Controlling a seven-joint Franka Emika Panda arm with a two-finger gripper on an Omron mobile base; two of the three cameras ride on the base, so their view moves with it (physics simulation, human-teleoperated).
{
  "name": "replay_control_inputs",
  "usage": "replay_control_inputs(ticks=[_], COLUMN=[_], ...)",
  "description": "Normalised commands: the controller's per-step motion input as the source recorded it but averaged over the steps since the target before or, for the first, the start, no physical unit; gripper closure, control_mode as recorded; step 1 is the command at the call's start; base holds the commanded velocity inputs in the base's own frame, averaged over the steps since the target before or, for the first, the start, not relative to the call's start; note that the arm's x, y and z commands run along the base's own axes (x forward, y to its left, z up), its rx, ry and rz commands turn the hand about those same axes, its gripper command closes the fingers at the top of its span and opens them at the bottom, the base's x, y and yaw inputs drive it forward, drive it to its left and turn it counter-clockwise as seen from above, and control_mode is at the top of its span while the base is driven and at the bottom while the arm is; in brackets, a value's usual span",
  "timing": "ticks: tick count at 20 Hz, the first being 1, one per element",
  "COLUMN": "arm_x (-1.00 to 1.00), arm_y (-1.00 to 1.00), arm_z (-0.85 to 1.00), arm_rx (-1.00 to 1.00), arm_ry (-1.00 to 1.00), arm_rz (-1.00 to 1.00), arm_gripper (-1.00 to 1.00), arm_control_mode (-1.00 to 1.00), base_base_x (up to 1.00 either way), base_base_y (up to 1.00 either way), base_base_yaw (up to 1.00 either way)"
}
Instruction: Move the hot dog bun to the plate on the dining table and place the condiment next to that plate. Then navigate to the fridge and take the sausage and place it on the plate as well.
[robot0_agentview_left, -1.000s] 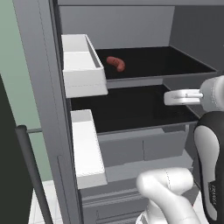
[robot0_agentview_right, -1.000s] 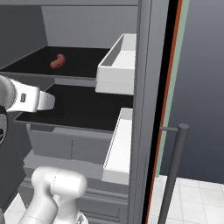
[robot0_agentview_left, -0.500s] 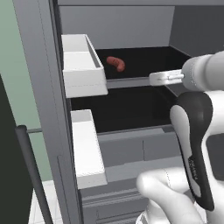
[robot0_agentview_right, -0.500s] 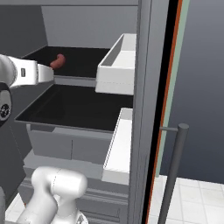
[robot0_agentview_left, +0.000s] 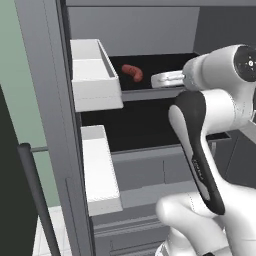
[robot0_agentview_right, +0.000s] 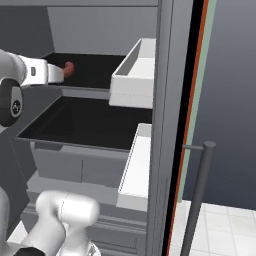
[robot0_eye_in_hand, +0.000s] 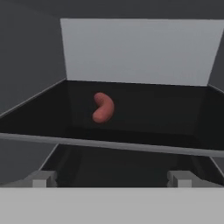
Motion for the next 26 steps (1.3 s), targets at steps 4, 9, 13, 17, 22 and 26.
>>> replay_control_inputs(ticks=[4,9,13,17,22,26], arm_x=[0.56,0.52,0.46,0.46,0.53,0.52], arm_y=[0.10,0.19,0.17,0.11,0.12,0.13], arm_z=[0.00,-0.06,-0.14,-0.14,-0.09,-0.12], arm_rx=[0.00,-0.01,0.00,0.00,0.00,0.00], arm_ry=[0.05,0.04,0.01,0.00,0.00,0.00], arm_rz=[0.00,0.00,0.00,0.00,0.00,0.00], arm_gripper=[-1.00,-1.00,-1.00,-1.00,-1.00,-1.00], arm_control_mode=[-1.00,-1.00,-1.00,-1.00,-1.00,-1.00], base_base_x=[0.00,0.00,0.00,0.00,0.00,0.00], base_base_y=[0.00,0.00,0.00,0.00,0.00,0.00], base_base_yaw=[0.00,0.00,0.00,0.00,0.00,0.00])
